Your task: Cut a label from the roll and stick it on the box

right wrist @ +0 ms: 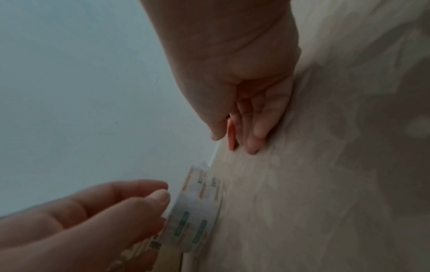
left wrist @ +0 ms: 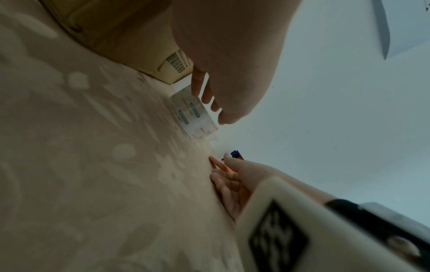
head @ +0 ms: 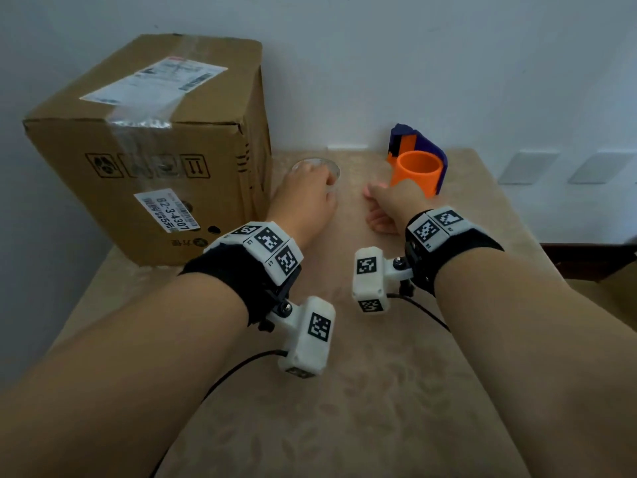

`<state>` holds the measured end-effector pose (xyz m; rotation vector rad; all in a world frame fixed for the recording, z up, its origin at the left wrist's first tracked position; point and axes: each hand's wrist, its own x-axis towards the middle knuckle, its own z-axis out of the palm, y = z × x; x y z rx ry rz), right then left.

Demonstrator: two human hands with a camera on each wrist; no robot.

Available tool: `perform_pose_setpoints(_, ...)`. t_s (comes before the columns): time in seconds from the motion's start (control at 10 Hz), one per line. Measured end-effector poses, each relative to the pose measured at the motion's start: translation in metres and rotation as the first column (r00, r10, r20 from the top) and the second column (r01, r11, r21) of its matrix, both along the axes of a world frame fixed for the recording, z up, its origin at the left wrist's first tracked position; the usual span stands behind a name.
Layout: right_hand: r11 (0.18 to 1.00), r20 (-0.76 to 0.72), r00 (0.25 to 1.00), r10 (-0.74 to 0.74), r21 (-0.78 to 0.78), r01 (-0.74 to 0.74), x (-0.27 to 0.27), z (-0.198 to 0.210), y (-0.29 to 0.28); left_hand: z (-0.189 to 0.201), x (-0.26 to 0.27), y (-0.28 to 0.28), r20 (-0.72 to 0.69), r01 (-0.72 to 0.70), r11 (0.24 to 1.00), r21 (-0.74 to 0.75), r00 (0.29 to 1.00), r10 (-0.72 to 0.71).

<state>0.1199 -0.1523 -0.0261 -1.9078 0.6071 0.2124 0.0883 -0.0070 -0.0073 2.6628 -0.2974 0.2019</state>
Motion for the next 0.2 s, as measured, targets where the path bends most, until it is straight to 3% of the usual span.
perform_pose_setpoints(0.1,0.997,-0.043,0.997,0.068,-0.043,-0.07,-0.006,0.005,-0.004,-0.002,0.001,0.004,-0.002,0.006,1.0,0.004,1.0,-0.006)
perform_pose_setpoints(0.2,0.986,0.016,0.996,0.092,-0.139,-0.089,-0.019,0.011,-0.009,0.002,-0.004,0.007,-0.016,0.003,1.0,-0.003,1.0,-0.004)
